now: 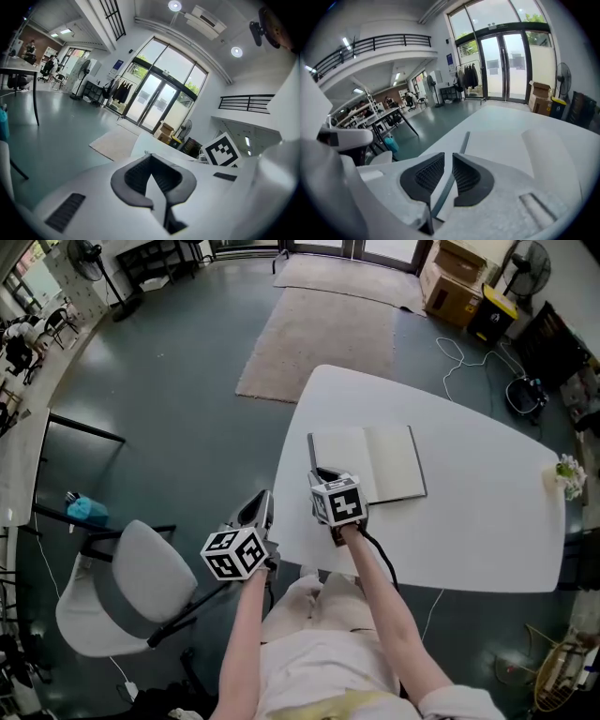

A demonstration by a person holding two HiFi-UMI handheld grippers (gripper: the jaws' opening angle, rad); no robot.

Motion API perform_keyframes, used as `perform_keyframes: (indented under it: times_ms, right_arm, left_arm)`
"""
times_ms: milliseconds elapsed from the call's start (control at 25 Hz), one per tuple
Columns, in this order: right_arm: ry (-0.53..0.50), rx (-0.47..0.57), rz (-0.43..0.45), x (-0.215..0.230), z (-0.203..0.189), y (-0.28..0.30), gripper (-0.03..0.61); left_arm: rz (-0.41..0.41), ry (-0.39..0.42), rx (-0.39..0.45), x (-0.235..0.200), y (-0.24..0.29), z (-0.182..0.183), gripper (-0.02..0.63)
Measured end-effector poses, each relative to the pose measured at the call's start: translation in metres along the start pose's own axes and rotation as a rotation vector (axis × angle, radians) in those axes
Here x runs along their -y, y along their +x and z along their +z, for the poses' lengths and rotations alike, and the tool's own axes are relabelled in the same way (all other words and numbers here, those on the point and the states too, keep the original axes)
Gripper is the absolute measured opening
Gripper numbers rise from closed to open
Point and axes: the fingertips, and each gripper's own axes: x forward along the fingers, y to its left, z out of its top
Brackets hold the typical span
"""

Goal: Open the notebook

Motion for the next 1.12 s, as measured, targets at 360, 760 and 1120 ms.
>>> perform_keyframes:
  times_ms: [360,760,1120]
  right_arm:
    - [0.067,0.234,0.135,0.02,0.036,-0.063,0.034]
    - [0.137,0.441,0.204,0.056,0.06,-0.136,0.006]
    - [0.142,0.585,0.177,0.09,0.078,-0.199,0.006]
  left_arm:
    - [-0.077,0.098,0.022,0.047,0.01,0.012,0.0]
    - [-0.124,0.188,0.09,0.103,0.016,0.036,0.0]
    - [-0.15,0.251,0.129,0.141,0.018,0.047,0.0]
